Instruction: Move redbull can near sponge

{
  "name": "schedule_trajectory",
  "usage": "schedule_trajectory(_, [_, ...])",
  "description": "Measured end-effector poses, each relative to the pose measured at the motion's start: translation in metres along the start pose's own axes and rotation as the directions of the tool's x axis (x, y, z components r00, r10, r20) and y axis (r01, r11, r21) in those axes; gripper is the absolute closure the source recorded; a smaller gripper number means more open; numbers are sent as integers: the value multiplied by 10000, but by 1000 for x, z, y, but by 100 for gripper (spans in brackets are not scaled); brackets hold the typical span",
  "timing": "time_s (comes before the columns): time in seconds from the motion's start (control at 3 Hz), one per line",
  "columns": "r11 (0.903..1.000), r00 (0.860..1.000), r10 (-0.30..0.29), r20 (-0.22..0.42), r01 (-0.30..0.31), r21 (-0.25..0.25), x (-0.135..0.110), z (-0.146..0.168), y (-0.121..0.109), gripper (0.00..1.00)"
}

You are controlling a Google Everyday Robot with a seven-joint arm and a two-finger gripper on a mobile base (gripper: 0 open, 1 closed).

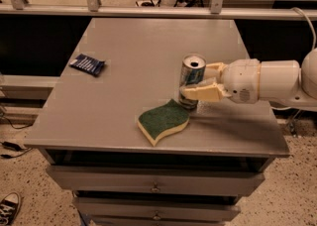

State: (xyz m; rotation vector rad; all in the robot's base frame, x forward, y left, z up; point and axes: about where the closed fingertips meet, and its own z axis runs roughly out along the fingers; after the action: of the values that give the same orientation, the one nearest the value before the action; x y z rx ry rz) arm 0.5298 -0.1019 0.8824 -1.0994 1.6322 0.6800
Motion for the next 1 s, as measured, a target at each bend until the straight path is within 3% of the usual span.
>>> schedule_trajectory(0.33, [9995,10000,-99,-2,98,-299,0,-1,4,19])
schedule_trajectory(0.67, [9995,9997,-179,-183,174,-252,2,-14,3,0])
schedule_trajectory(1.0, [9996,9987,-189,-477,199,198,6,-37,-3,0])
